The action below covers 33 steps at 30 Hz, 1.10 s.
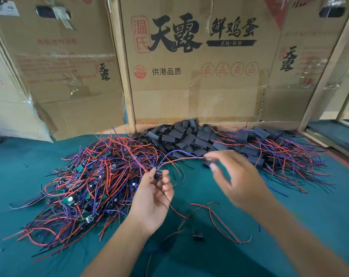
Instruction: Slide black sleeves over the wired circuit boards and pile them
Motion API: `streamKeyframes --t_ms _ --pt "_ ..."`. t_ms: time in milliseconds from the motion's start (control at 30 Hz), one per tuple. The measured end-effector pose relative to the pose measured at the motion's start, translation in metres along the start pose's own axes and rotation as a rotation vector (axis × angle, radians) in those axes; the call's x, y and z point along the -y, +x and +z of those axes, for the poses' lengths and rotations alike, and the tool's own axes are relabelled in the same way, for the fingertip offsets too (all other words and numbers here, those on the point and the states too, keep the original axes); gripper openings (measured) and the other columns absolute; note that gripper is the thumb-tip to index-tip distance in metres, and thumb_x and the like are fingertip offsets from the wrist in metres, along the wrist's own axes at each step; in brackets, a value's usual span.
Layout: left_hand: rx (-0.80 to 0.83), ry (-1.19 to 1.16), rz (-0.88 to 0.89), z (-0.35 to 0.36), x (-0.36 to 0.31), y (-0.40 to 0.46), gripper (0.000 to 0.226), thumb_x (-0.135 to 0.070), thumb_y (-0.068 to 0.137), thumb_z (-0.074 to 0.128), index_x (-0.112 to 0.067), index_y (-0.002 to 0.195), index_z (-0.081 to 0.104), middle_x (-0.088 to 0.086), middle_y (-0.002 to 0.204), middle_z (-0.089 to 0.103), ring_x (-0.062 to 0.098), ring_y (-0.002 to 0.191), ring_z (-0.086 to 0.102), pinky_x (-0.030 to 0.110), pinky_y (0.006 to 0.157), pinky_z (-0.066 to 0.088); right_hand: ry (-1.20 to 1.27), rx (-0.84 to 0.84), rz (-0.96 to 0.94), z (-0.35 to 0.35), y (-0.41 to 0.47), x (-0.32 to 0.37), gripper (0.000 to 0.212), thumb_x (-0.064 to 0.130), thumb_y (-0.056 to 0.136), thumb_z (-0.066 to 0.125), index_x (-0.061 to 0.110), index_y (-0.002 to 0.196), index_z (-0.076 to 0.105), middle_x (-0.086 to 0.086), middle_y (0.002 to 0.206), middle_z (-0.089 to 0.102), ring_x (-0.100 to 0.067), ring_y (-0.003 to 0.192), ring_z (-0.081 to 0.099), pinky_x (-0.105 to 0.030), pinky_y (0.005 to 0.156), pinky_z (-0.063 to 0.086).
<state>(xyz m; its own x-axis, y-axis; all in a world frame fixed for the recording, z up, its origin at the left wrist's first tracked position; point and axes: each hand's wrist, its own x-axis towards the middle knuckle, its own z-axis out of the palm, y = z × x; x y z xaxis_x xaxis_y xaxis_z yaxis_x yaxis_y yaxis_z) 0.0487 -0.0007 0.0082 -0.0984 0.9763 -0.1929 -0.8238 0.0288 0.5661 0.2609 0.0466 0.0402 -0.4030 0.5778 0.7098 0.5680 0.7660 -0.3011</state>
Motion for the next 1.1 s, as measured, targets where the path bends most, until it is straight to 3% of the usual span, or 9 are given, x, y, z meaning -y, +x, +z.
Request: streamKeyframes --t_ms 67,133,200,333,533,633,733,933,1100 --pt "0.009 0.097 0.0 0.0 0.004 0.001 0.024 -0.03 0.094 0.056 -0.007 0.089 0.062 0.001 0.067 0.052 0.01 0.05 0.044 0.018 0.044 0.041 -0.093 0.05 0.244 -0.003 0.009 -0.038 0.018 0.024 0.099 0.05 0.021 0.113 0.06 0.004 0.108 0.068 -0.017 0.099 0.063 -0.035 0.084 0.051" --pt "0.005 0.223 0.013 0.001 0.009 0.001 0.026 -0.03 0.097 0.053 -0.007 0.088 0.064 0.002 0.066 0.055 0.012 0.05 0.046 0.02 0.045 0.042 -0.318 0.277 0.527 -0.006 0.017 -0.078 0.017 0.027 0.099 0.051 0.015 0.108 0.058 -0.006 0.109 0.067 -0.027 0.097 0.062 -0.037 0.081 0.05" --pt "0.011 0.317 0.055 0.002 0.011 0.002 0.025 -0.027 0.099 0.052 -0.007 0.088 0.063 0.005 0.068 0.059 0.014 0.051 0.049 0.023 0.048 0.043 -0.503 0.518 0.673 -0.004 0.019 -0.108 0.026 0.038 0.099 0.052 0.012 0.1 0.052 -0.009 0.104 0.064 -0.028 0.089 0.058 -0.036 0.073 0.046" --pt "0.042 0.446 0.171 -0.001 0.011 0.001 0.023 -0.027 0.091 0.063 -0.004 0.091 0.059 0.009 0.071 0.062 0.015 0.053 0.05 0.024 0.049 0.045 -0.601 0.618 0.636 0.006 0.012 -0.136 0.044 0.053 0.094 0.056 0.015 0.078 0.041 0.0 0.077 0.05 -0.024 0.074 0.051 -0.035 0.062 0.039" --pt "0.011 0.604 0.314 0.003 0.011 -0.004 0.033 -0.037 0.082 0.067 -0.007 0.077 0.057 0.013 0.065 0.061 0.02 0.049 0.05 0.027 0.046 0.043 -0.539 0.59 0.598 0.006 0.012 -0.127 0.04 0.045 0.095 0.057 0.011 0.082 0.042 -0.006 0.086 0.052 -0.032 0.096 0.061 -0.033 0.067 0.038" --pt "-0.003 0.639 0.322 0.004 0.009 -0.004 0.036 -0.039 0.089 0.061 -0.006 0.077 0.057 0.011 0.061 0.059 0.02 0.048 0.048 0.026 0.045 0.041 -0.357 0.285 0.578 -0.001 0.006 -0.106 0.029 0.032 0.094 0.059 0.016 0.078 0.041 -0.006 0.075 0.056 -0.032 0.08 0.063 -0.037 0.061 0.04" --pt "-0.02 0.646 0.328 0.004 0.006 -0.005 0.037 -0.034 0.099 0.054 -0.008 0.073 0.054 0.01 0.059 0.056 0.02 0.048 0.046 0.027 0.046 0.039 0.176 0.104 0.661 -0.001 -0.003 -0.066 0.02 0.023 0.092 0.055 0.022 0.079 0.039 -0.005 0.068 0.068 -0.022 0.06 0.07 -0.038 0.05 0.048" --pt "-0.061 0.653 0.391 0.005 -0.001 -0.004 0.039 -0.032 0.101 0.052 -0.011 0.069 0.051 0.01 0.056 0.052 0.021 0.046 0.041 0.027 0.045 0.035 0.758 0.361 0.876 0.008 -0.019 -0.025 0.016 0.017 0.094 0.049 0.02 0.083 0.038 -0.003 0.073 0.066 -0.017 0.057 0.047 -0.021 0.041 0.03" --pt "-0.103 0.611 0.365 0.002 -0.003 0.0 0.038 -0.033 0.101 0.054 -0.011 0.07 0.051 0.006 0.054 0.051 0.019 0.044 0.04 0.023 0.042 0.035 0.978 0.377 0.949 0.004 -0.023 -0.015 0.026 0.037 0.1 0.054 0.015 0.086 0.047 -0.002 0.071 0.052 -0.013 0.055 0.043 -0.021 0.041 0.026"
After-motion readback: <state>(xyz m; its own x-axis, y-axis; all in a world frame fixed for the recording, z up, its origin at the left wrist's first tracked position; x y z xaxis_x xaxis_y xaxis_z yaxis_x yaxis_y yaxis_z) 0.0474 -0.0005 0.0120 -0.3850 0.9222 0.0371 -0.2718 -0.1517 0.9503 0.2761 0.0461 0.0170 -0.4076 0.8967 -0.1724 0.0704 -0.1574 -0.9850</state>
